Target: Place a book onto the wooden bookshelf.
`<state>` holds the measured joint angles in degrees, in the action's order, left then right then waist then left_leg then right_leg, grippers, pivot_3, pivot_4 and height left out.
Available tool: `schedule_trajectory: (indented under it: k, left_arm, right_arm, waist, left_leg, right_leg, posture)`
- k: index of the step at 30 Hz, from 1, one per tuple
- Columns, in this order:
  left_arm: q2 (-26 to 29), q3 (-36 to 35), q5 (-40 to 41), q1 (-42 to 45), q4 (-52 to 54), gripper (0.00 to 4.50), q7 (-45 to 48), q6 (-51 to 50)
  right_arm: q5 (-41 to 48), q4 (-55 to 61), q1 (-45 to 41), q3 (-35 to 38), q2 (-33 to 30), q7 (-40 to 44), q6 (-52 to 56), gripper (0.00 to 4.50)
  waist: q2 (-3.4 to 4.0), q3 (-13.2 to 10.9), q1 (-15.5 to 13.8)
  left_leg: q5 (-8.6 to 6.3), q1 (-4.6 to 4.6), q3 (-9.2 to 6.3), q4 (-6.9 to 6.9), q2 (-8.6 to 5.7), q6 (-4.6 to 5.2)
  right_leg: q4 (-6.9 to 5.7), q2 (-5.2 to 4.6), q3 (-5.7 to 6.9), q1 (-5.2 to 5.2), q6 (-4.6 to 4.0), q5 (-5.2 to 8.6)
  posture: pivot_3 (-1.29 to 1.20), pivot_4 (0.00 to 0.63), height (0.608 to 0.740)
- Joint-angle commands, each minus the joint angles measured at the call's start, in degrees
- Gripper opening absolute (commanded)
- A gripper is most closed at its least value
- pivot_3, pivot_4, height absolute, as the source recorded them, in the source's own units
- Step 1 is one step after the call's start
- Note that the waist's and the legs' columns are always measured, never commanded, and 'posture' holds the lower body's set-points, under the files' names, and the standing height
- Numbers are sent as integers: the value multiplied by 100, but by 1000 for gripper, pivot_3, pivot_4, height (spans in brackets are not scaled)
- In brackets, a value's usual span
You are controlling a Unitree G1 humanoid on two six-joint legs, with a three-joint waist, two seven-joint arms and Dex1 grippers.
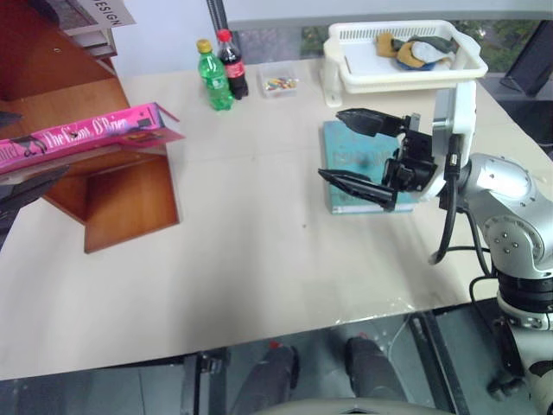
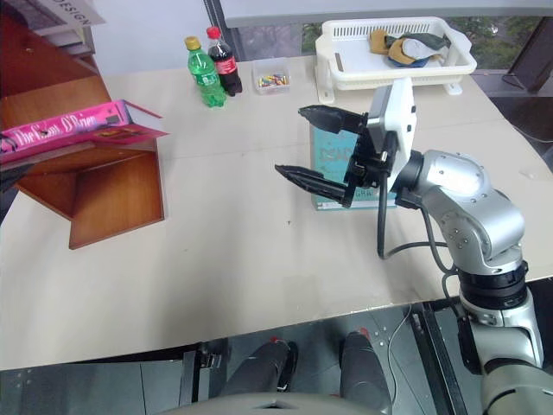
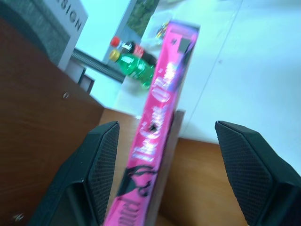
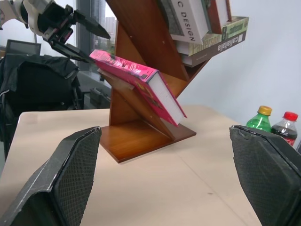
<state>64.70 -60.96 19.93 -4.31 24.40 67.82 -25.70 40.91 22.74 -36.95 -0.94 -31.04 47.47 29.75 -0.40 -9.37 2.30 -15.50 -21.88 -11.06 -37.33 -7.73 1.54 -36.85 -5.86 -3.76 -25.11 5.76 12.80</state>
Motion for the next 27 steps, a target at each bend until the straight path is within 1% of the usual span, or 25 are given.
schedule_trajectory:
  k: [1,2,3,6,7,8,9,10,11,13,14,15,17,21,24,27]
  left_arm:
    - [99,298,2428,481,1585,3460,-873,-1759]
    - [16,555,2967,600,1818,3460,-1234,-2024]
    - [-152,874,3313,653,1997,3460,-1577,-2160]
    - [-624,1874,3719,800,2429,3460,-2509,-2237]
    - [-1078,2383,3675,899,2444,3460,-2988,-2220]
    - [-1433,2841,3504,908,2437,3731,-3312,-2195]
    - [-1670,3225,3311,837,2405,3972,-3477,-2150]
    - [-1908,3599,3134,756,2425,4156,-3614,-2112]
    - [-2203,3960,2806,546,2204,4476,-3740,-1979]
    - [-2539,4539,2278,223,2057,4476,-3886,-1689]
    - [-2693,4671,1930,72,1939,4476,-4013,-1450]
    - [-2823,4728,1723,-63,1877,4476,-4139,-1322]
    - [-2804,4695,1332,-536,1729,4476,-3875,-863]
    - [-2907,4029,1179,-1283,1413,4476,-3411,-97]
    - [-2844,3585,1069,-1767,1138,4476,-2972,376]
    - [-2728,3315,1074,-1892,792,4476,-2664,549]
  right_arm:
    - [-46,19,-142,51,-46,96,-35,4500]
    - [-49,43,-110,71,-67,74,-6,4500]
    - [-98,118,-65,57,-86,7,22,4500]
    - [-277,317,163,54,-224,-123,72,4500]
    - [-414,403,315,25,-308,-226,122,4500]
    - [-521,462,456,7,-370,-322,178,4500]
    - [-551,504,564,-16,-402,-429,289,4500]
    - [-497,527,721,48,-453,-485,418,4500]
    - [-630,578,977,56,-422,-745,502,4500]
    - [-721,720,1544,196,-483,-938,565,4500]
    - [-802,826,1876,280,-514,-1047,566,4500]
    - [-859,917,2198,415,-566,-1107,537,4500]
    - [-985,1147,2908,744,-745,-1179,535,4500]
    - [-1065,1401,3980,1483,-1173,-1032,502,4500]
    - [-1137,1445,4569,1987,-1337,-921,418,4500]
    - [-1236,1380,4869,2262,-1498,-771,318,4500]
  waist:
    - [-16,1,-32]
    - [-16,1,-39]
    - [-14,0,-43]
    - [-1,4,-36]
    - [-6,1,-15]
    - [18,15,-35]
    - [28,24,-46]
    - [22,25,-48]
    - [12,20,-44]
    - [7,34,-58]
    - [3,32,-68]
    - [3,32,-104]
    - [3,32,-154]
    - [5,33,-232]
    - [3,35,-270]
    - [3,34,-306]
  left_leg:
    - [0,-3,-3,-7,0,0]
    - [-1,-3,-4,-10,-1,0]
    - [-1,-2,-2,-11,-4,1]
    - [-1,2,1,-8,-2,-2]
    - [-1,2,1,-8,-1,-2]
    - [-2,-1,4,-8,6,-7]
    - [-2,5,6,-8,8,-11]
    - [-2,9,13,-7,8,-11]
    - [-2,8,21,-10,9,-11]
    - [-2,6,30,-11,10,-11]
    - [-3,12,36,-10,9,-9]
    - [-3,6,39,-9,9,-9]
    - [-3,5,44,-10,9,-9]
    - [-4,6,52,-9,10,-8]
    - [-5,25,60,-9,17,-7]
    - [-18,47,86,-9,23,14]
  right_leg:
    - [1,0,1,2,0,0]
    - [3,-4,2,3,1,-1]
    - [2,-7,1,7,1,-1]
    - [-7,-4,-6,1,0,0]
    - [-7,-2,-6,0,-1,-1]
    - [-13,5,-8,-6,-3,-1]
    - [-10,7,-10,-2,-9,-5]
    - [-6,7,-13,1,-8,-5]
    - [-11,7,-19,0,-9,-6]
    - [-12,9,-29,-4,-12,-9]
    - [-11,8,-34,-1,-12,-8]
    - [-9,10,-35,-4,-12,-8]
    - [-11,11,-40,-9,-12,-8]
    - [-6,10,-44,-8,-11,-8]
    - [-5,12,-43,10,-11,-8]
    - [1,12,-39,34,-9,-7]
  posture:
    - [0,150,740]
    - [0,150,740]
    - [0,150,740]
    - [0,150,740]
    - [0,150,740]
    - [0,150,740]
    - [0,150,740]
    - [0,150,740]
    - [0,150,740]
    - [0,150,740]
    - [0,150,740]
    - [0,150,740]
    - [0,150,740]
    - [0,150,740]
    - [0,150,740]
    - [0,150,740]
